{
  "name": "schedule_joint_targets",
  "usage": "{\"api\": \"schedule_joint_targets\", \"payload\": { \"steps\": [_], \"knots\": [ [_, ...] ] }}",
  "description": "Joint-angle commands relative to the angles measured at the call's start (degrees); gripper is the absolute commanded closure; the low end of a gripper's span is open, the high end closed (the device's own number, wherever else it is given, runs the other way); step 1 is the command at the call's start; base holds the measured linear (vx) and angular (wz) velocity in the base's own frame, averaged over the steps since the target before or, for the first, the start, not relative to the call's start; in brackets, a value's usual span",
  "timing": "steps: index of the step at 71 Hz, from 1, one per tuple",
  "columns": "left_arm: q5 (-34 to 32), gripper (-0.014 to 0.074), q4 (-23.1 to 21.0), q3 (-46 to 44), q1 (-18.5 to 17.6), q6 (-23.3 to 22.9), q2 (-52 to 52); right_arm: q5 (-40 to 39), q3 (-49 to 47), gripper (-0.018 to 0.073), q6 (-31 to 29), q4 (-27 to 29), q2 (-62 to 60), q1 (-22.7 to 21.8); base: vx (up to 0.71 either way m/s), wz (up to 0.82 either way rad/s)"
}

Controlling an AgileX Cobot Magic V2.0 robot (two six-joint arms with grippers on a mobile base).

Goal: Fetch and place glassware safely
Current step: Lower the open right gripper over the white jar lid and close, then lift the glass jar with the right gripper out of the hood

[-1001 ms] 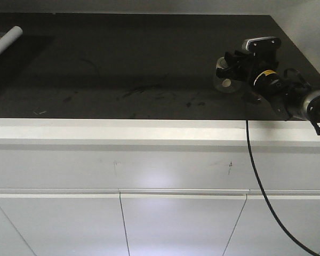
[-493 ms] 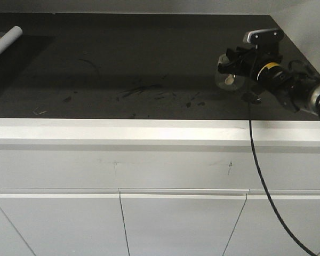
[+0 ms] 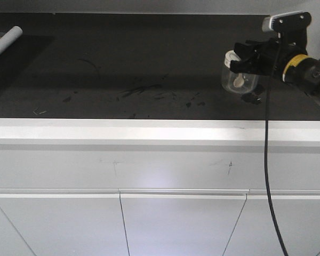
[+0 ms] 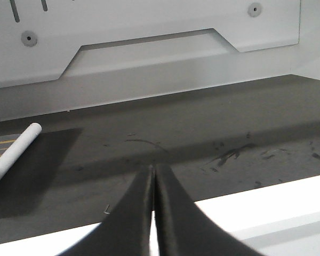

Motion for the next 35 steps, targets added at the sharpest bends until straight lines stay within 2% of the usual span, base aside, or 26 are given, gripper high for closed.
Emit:
{"api": "schedule_joint_targets", "payload": {
  "steps": [1, 15, 35],
  "knots": [
    [-3.85, 0.0603, -0.40, -1.54, -0.41, -0.57, 0.04, -6.52, 3.99, 0.0563, -1.44, 1.51, -8.17, -0.12, 0.00, 0.00],
    [-3.85, 0.0603, -0.40, -1.54, -0.41, -0.57, 0.04, -9.15, 16.56, 0.0563, -2.67, 1.72, -20.09, -0.12, 0.00, 0.00],
    [-3.85, 0.0603, -0.40, -1.54, -0.41, -0.57, 0.04, -14.87, 29.18, 0.0563, -2.16, 1.66, -34.47, -0.12, 0.00, 0.00]
  ]
}}
